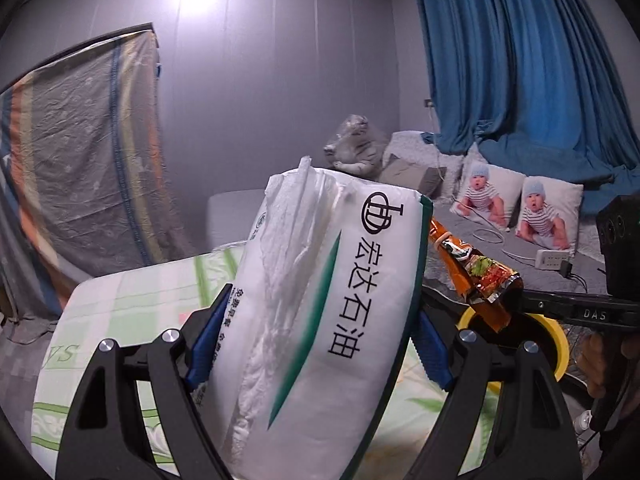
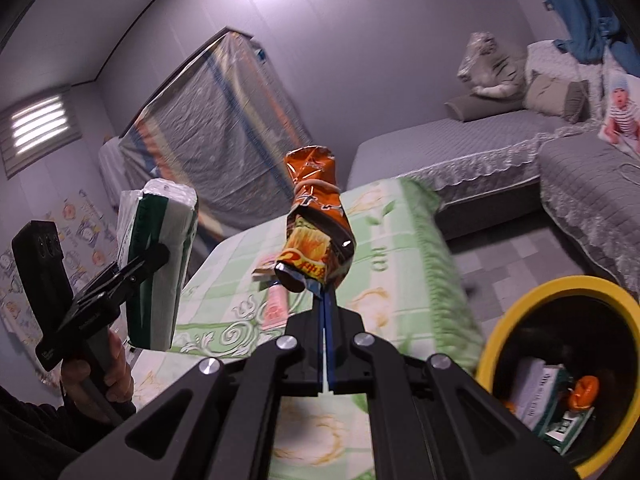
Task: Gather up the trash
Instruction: 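Lift the snack bag and tissue pack and carry them over the yellow bin, then open both tools over the yellow bin to drop the items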
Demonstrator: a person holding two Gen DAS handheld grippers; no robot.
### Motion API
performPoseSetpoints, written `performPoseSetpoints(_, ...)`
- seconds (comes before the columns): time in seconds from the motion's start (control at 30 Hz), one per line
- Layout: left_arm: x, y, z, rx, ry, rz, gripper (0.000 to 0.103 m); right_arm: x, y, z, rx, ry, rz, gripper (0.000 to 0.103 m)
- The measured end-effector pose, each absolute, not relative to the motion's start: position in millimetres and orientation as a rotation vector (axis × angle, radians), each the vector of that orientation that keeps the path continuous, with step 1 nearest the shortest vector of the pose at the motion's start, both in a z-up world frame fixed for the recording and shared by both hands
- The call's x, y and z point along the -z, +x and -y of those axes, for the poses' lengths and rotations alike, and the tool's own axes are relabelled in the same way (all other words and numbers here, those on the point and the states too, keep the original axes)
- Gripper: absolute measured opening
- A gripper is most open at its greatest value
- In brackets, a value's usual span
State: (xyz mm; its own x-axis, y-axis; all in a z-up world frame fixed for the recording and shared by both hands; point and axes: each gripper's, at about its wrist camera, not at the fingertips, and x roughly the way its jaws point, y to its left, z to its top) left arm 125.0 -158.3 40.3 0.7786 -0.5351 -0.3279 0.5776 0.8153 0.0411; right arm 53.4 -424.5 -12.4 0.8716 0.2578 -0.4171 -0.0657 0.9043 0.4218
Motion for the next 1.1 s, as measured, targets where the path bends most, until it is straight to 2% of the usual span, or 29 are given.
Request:
performPoseSetpoints(0.43,-29,108,290,0.774,0.190,-0.330,0.078,32,-7,509,0.108,0.459,-0.448,0.001)
performPoseSetpoints(0.7,-10,111,332,0.835,0.208,-0.363,0.078,57,-20,542,0.273,0.450,-0.467,0.001)
performPoseSetpoints(1.1,55,119,415,0.953,0.269,-0.478,0.078,112,-22,589,0.416,0.556,-0.557,0.001)
